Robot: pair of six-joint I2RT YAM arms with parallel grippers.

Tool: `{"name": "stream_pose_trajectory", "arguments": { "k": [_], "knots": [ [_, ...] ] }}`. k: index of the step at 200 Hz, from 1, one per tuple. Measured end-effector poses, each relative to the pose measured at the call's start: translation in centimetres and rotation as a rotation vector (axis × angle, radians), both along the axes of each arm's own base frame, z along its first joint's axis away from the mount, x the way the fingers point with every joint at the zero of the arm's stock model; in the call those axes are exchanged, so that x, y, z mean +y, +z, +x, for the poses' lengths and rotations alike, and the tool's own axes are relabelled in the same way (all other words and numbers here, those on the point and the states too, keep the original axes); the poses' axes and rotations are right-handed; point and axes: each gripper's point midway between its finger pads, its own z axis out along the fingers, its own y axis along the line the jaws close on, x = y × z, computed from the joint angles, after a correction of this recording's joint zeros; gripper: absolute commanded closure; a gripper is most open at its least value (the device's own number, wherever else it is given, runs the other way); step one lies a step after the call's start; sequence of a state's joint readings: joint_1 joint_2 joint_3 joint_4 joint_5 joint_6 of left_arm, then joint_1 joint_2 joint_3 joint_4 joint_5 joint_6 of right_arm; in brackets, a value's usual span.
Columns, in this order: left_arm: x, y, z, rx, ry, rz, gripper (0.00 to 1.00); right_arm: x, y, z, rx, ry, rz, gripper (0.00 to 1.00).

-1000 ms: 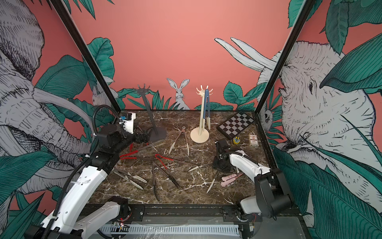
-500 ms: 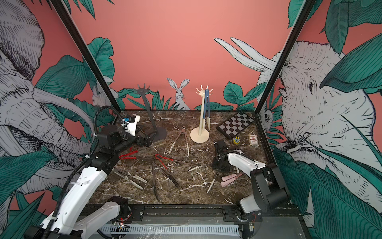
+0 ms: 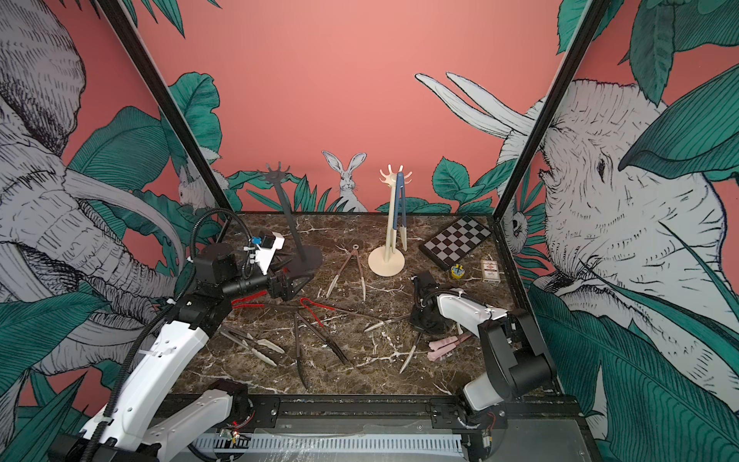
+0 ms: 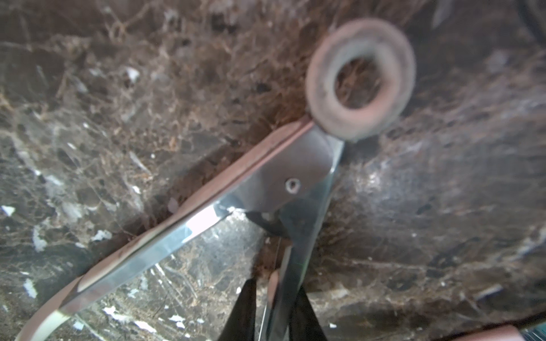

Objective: Hang food tongs on kitchen utensil racks
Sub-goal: Pick up the food tongs from the center of the board.

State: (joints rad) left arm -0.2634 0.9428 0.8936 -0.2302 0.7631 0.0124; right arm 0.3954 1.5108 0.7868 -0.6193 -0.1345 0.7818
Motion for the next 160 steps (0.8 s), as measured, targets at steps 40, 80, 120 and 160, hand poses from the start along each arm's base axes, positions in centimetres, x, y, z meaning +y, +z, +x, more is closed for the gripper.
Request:
{"name": "stream_pose_trajectory", "arguments": {
  "k": [40, 80, 120, 160],
  "knots": [
    [-0.2, -1.1, -0.5, 0.009, -0.028, 0.015, 0.01, 0.2, 0.0, 0.4, -0.005, 0.006, -0.007, 0.91],
    [0.0, -1.7, -0.3, 0.013, -0.015, 0.022, 0.01, 0.2, 0.4, 1.0, -0.027, 0.013, -0.022, 0.94],
    [0.2, -1.4, 0.3, -0.019, 0.012, 0.023, 0.01, 0.1, 2.3, 3.0, -0.106, 0.016, -0.049, 0.97],
    [0.5, -1.4, 1.0, -0.039, 0.046, 0.027, 0.0, -0.5, 5.8, 5.4, -0.24, 0.008, -0.087, 0.98]
  ]
}}
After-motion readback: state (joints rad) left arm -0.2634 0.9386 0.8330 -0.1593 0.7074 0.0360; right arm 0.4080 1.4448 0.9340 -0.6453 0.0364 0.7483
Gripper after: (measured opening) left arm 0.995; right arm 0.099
